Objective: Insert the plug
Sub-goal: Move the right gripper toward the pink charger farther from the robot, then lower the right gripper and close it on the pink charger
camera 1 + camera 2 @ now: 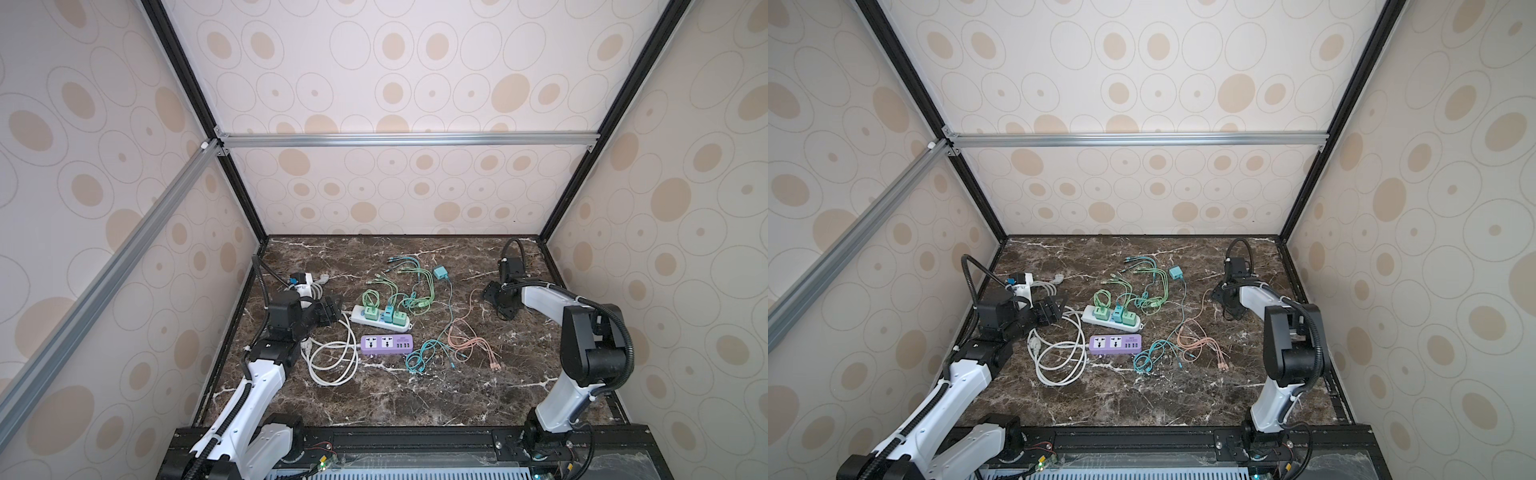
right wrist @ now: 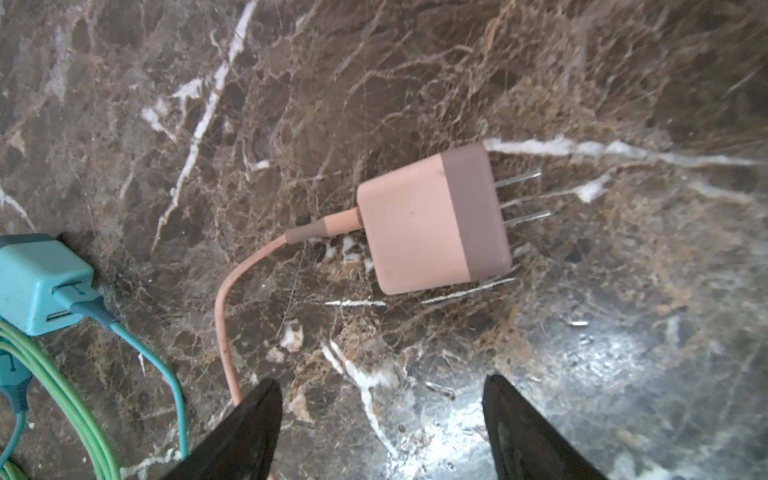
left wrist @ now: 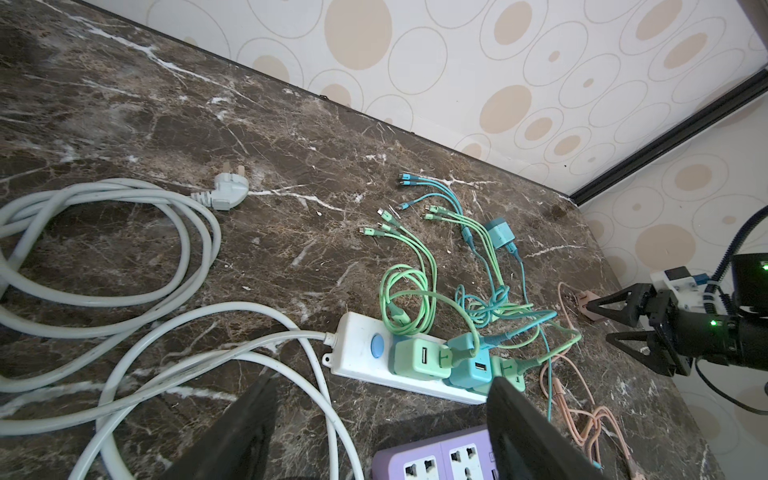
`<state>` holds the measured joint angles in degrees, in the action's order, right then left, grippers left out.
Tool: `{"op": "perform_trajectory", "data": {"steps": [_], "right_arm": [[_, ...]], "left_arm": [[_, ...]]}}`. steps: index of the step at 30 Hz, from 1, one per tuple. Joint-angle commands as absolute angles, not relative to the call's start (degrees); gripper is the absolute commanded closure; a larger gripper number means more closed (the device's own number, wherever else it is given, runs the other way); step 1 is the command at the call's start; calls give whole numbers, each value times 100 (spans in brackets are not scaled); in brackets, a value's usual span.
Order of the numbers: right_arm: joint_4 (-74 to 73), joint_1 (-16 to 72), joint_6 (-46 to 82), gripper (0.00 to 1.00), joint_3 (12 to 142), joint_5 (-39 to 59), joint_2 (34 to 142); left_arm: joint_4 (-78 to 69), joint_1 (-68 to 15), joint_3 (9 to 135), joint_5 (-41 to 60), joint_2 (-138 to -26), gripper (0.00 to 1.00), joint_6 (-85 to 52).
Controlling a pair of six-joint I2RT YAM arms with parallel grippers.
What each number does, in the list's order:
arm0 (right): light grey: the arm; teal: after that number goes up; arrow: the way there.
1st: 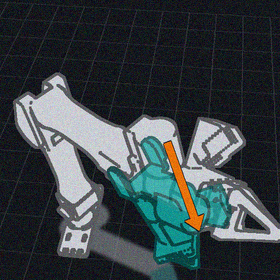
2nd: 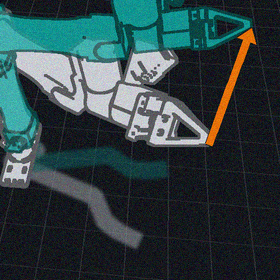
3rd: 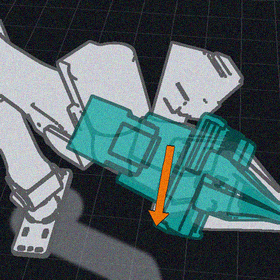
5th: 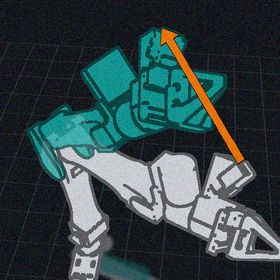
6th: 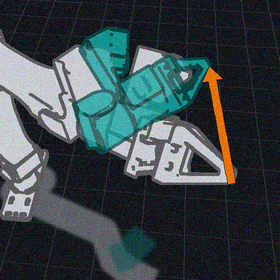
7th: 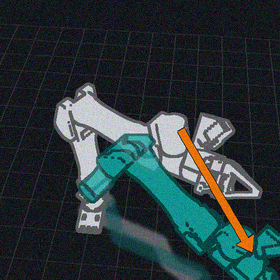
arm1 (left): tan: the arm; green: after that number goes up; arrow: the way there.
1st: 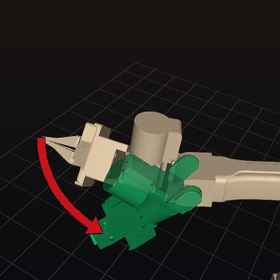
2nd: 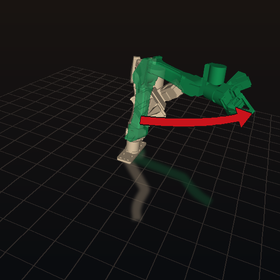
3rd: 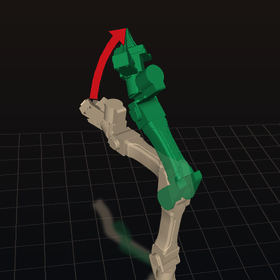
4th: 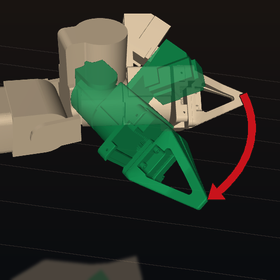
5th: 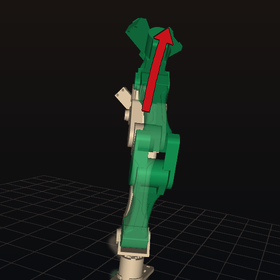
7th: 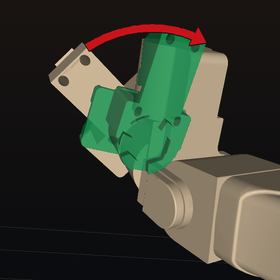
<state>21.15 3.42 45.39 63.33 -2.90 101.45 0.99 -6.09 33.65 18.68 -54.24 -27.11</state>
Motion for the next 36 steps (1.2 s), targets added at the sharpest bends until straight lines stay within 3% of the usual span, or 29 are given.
{"op": "perform_trajectory", "data": {"steps": [1, 25, 36], "right_arm": [[2020, 240, 4861, 20, 6469, -234, 10283], [2224, -6, 5462, 20, 7456, -675, 11207], [2537, -114, 5895, 26, 7916, -877, 11640]], "left_arm": [[125, -554, 3389, 1800, -5344, 20, -2532], [71, -554, 3208, 1846, -5142, 20, -2637], [174, -554, 3201, 1803, -5019, 20, -2586]]}}
